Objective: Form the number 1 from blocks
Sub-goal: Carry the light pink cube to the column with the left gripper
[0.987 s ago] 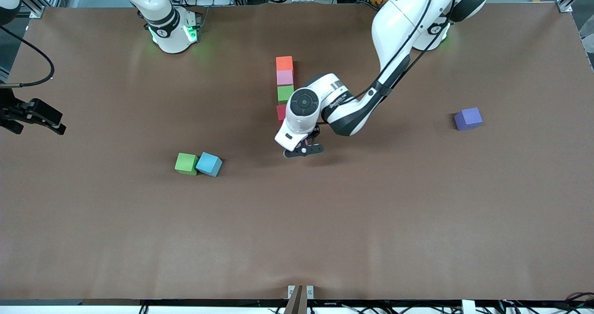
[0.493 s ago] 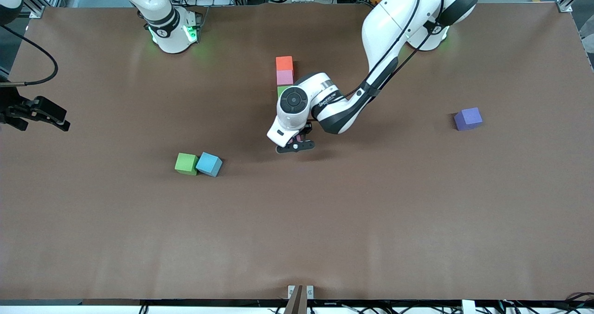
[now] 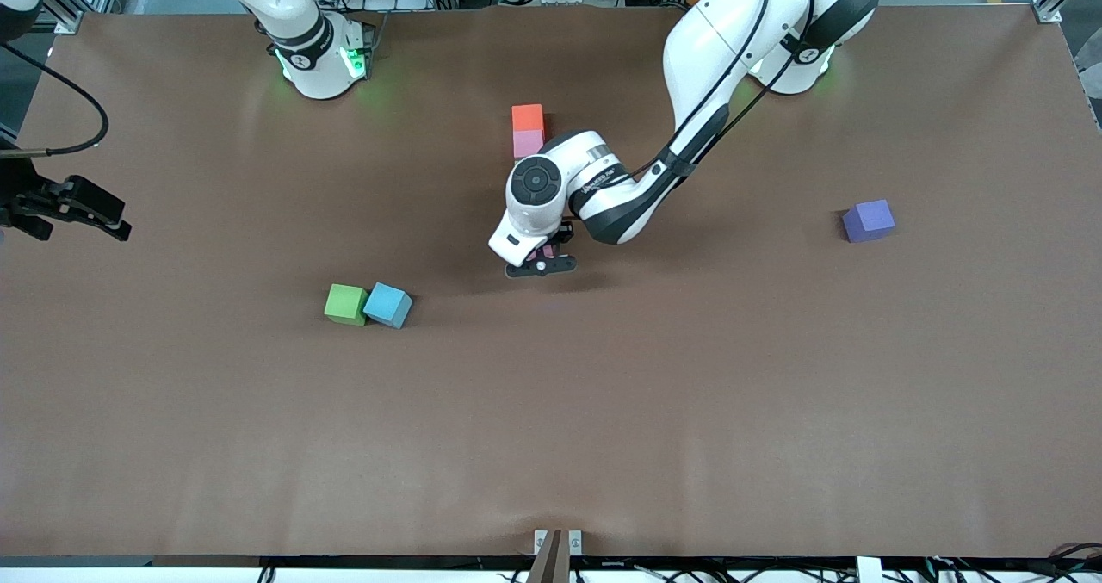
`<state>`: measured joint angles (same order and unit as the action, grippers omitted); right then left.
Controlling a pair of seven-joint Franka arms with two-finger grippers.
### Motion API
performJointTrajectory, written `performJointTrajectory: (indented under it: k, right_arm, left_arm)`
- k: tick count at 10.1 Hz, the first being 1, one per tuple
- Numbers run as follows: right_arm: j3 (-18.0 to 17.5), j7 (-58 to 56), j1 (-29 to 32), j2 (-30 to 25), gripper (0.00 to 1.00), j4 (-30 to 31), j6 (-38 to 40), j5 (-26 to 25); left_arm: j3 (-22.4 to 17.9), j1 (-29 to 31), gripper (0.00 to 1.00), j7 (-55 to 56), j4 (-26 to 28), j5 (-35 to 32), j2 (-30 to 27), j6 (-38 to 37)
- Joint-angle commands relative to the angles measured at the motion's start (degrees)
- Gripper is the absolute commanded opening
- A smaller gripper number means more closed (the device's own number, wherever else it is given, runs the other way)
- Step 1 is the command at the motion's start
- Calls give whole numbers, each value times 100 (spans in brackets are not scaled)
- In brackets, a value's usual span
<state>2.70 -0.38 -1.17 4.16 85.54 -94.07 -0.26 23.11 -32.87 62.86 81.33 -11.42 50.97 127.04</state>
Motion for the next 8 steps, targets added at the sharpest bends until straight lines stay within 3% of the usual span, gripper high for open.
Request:
performJointTrajectory:
  k: [1,8]
  right_arm:
    - [11,3,-23,-47,100,-108,143,-10]
    - [38,38,3,-38,100,-125,239,-1]
  left_arm:
    - [-79,-106,0,16,-74,69,45,-170]
    - [-61,-229,0,24,41,61,10,-460]
